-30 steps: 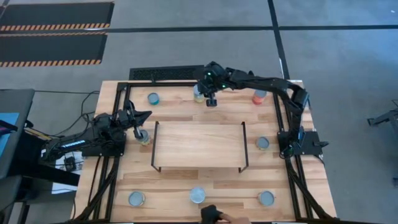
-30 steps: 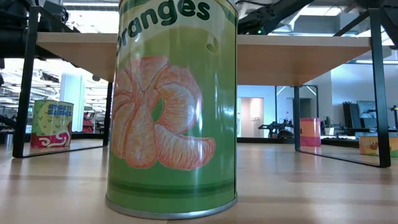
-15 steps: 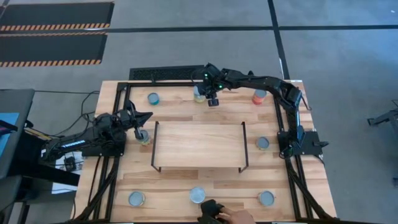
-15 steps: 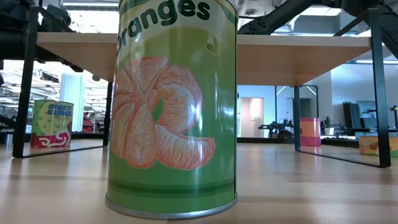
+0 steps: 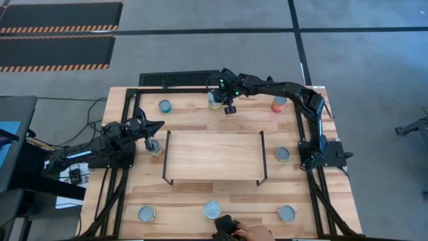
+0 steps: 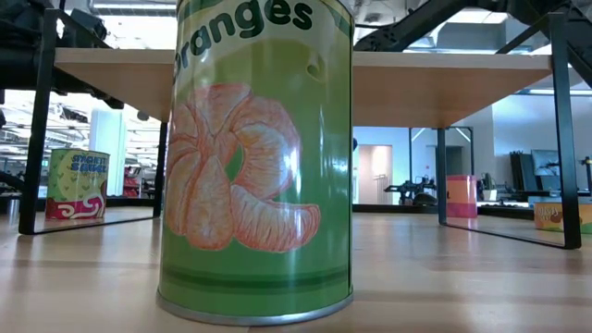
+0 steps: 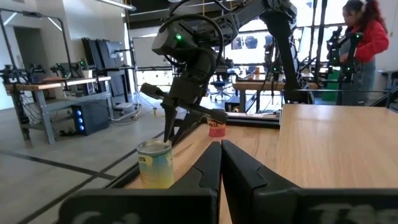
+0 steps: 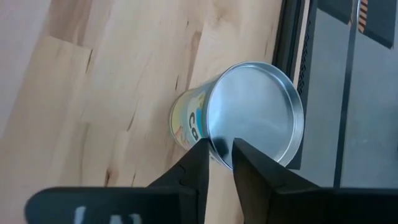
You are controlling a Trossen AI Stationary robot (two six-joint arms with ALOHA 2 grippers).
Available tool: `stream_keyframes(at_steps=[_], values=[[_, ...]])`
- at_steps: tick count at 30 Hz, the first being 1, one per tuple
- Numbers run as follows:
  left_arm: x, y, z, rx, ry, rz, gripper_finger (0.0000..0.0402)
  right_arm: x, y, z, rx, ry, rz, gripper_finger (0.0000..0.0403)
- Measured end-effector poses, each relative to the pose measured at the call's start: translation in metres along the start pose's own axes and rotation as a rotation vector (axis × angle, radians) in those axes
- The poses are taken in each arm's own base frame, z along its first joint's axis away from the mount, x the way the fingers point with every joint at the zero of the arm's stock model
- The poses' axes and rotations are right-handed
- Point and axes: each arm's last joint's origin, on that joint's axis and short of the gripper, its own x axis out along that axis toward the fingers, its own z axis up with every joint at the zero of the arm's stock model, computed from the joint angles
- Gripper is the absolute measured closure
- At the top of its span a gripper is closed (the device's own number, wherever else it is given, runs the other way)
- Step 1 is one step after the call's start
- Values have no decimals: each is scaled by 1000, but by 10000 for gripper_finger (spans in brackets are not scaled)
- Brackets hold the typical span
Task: Pick and place cans onto a shelf
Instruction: Put the canned carrots on the shelf
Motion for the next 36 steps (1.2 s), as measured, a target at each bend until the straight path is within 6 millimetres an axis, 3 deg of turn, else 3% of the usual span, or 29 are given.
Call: stream_keyframes(at_steps=[11, 36], values=[[0, 0, 0, 1, 0, 0, 401, 0, 1, 1, -26, 0, -4, 262], [0, 0, 0, 0, 0, 0, 401, 0, 1, 0, -149, 25, -18, 285]])
